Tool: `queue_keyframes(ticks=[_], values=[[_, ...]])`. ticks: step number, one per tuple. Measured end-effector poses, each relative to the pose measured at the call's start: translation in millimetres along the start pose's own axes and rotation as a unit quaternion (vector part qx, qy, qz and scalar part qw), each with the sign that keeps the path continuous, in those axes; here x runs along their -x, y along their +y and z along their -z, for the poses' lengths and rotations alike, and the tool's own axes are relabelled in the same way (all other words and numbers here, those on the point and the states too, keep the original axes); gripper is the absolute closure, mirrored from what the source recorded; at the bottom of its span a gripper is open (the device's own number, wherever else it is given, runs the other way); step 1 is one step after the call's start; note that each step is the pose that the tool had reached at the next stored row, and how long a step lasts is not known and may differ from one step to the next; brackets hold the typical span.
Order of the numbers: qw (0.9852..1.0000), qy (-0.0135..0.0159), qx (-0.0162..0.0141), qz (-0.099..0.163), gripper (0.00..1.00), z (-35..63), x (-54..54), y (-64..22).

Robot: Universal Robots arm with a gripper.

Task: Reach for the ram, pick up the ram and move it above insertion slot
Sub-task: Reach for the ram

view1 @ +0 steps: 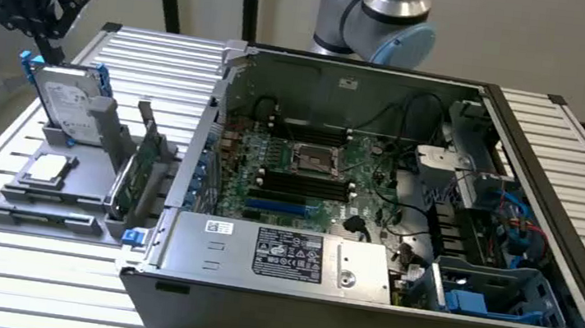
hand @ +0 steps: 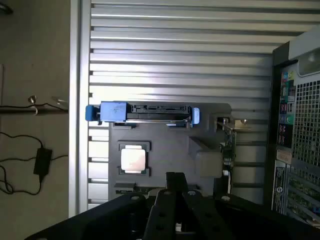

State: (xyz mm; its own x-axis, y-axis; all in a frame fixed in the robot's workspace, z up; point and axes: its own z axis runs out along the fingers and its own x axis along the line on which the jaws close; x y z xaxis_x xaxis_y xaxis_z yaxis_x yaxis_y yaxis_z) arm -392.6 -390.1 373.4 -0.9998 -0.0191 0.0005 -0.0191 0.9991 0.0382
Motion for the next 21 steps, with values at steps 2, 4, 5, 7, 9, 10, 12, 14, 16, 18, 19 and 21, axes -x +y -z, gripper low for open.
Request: queue_keyframes(ticks=[2,4,5,7,9,10,12,14,16,18,19,21], values=[[1.0,0.0,0.0,0.0,0.89,0.0,0.0,0.0],[1.0,0.0,0.0,0.0,0.89,0.0,0.0,0.0],[1.0,0.0,0.0,0.0,0.89,0.0,0.0,0.0],[1.0,0.0,0.0,0.0,0.89,0.0,0.0,0.0],[1.0,0.0,0.0,0.0,0.89,0.0,0.0,0.0],[1.0,0.0,0.0,0.0,0.89,0.0,0.0,0.0],[1.0,0.0,0.0,0.0,0.89,0.0,0.0,0.0],[1.0,0.0,0.0,0.0,0.89,0.0,0.0,0.0],[1.0,0.0001,-0.0001,0.0,0.89,0.2,-0.1,-1.4],[1.0,0.0,0.0,0.0,0.89,0.3,-0.2,-8.7],[1.0,0.0,0.0,0.0,0.89,0.5,-0.3,-13.3],[1.0,0.0001,0.0,0.0,0.89,0.9,-0.4,-22.2]])
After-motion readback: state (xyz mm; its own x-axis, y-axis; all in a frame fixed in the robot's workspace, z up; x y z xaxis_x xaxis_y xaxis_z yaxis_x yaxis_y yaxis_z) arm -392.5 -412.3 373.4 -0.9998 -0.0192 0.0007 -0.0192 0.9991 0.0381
